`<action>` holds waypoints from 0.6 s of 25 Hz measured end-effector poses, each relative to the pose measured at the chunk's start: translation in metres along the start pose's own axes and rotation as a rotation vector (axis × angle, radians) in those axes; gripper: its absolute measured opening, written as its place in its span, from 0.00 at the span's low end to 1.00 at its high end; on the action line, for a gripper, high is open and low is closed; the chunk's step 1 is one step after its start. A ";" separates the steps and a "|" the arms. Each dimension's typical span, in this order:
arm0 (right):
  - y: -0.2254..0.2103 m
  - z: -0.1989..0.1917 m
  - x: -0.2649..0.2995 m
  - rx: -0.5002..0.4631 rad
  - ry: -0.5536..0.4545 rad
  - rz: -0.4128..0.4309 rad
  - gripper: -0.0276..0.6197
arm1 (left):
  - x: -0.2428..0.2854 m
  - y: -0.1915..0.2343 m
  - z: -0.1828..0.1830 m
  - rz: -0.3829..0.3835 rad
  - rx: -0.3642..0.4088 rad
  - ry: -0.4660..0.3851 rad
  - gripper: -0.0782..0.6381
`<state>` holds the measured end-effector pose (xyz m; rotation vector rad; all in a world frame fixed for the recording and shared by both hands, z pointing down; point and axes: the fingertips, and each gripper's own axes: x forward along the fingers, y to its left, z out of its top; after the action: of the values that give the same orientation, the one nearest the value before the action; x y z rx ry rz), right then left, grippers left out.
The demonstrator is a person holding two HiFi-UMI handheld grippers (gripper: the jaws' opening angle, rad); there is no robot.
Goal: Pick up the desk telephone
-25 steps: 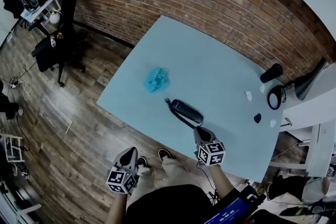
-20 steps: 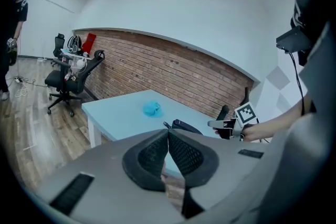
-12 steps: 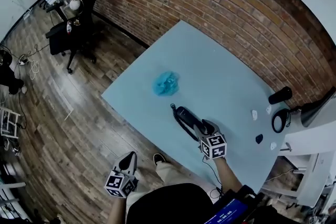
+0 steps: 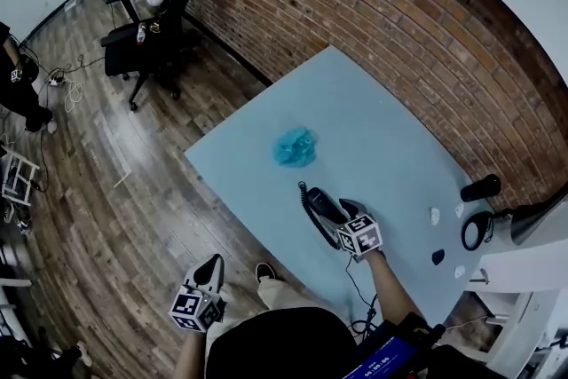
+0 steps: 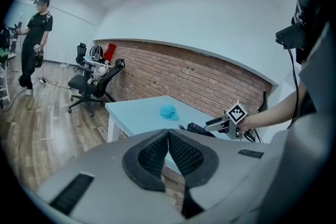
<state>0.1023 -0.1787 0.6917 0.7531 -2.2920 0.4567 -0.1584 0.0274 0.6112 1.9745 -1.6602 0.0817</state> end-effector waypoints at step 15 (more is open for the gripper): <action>-0.001 -0.042 0.041 -0.090 0.237 0.028 0.49 | -0.005 0.009 -0.005 0.034 -0.032 -0.002 0.12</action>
<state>0.0983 -0.1749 0.7502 0.5899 -2.0888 0.4284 -0.1666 0.0335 0.6163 1.9243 -1.6858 0.0659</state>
